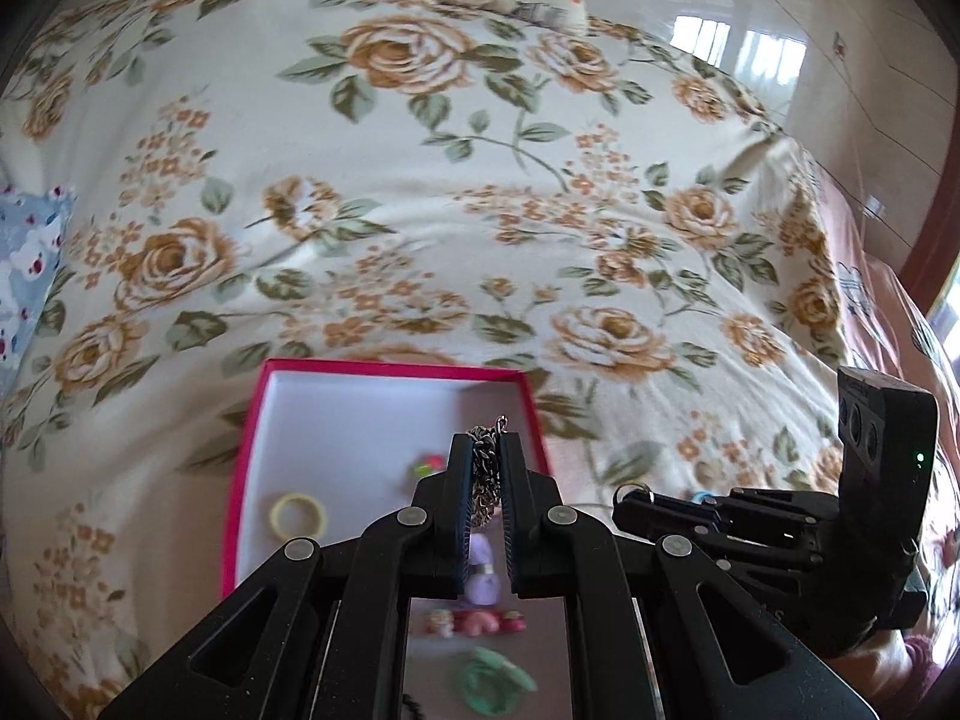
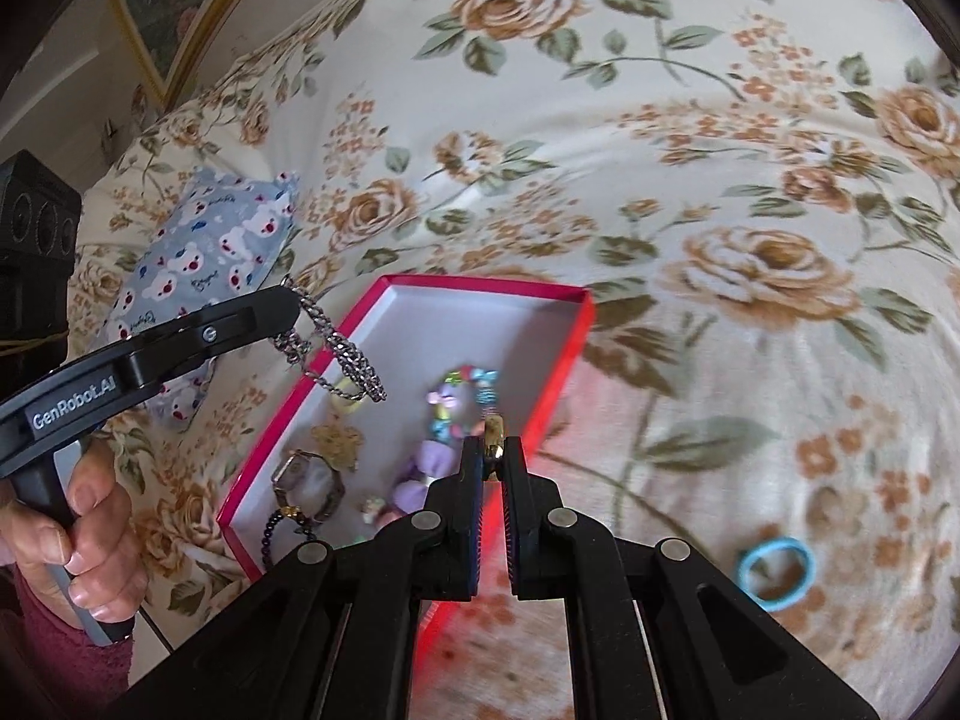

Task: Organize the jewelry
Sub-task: 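Carry the chain and gold ring into the red box and open both tools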

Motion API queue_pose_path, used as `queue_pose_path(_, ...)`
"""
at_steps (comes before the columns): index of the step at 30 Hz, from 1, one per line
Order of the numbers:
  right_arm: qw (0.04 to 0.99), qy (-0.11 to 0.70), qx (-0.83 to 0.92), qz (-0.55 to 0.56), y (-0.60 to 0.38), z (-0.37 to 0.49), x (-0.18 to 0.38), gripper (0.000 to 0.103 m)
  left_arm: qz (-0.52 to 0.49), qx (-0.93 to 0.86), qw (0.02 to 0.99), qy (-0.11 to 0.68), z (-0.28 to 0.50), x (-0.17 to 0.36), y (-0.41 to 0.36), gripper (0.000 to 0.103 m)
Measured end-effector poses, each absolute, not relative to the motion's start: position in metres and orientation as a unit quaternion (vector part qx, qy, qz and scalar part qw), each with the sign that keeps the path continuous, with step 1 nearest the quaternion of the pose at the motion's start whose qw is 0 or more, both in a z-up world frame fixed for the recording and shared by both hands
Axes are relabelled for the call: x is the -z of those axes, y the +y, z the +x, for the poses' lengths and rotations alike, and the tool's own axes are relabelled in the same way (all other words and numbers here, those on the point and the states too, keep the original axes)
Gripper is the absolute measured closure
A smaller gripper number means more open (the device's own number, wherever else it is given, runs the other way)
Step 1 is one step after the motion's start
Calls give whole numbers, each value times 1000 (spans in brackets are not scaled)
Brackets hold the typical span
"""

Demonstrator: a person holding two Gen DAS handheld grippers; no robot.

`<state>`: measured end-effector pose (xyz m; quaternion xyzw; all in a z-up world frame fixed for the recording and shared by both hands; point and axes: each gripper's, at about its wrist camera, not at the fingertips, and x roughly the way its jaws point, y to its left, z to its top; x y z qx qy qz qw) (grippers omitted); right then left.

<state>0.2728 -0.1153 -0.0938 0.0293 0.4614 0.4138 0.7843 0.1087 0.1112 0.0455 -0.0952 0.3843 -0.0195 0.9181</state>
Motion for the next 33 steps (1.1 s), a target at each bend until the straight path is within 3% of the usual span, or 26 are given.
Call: queue_pose_path(33, 754, 502, -417, -68, -15, 301, 154, 97, -143, -46, 883, 445, 174, 42, 191, 96)
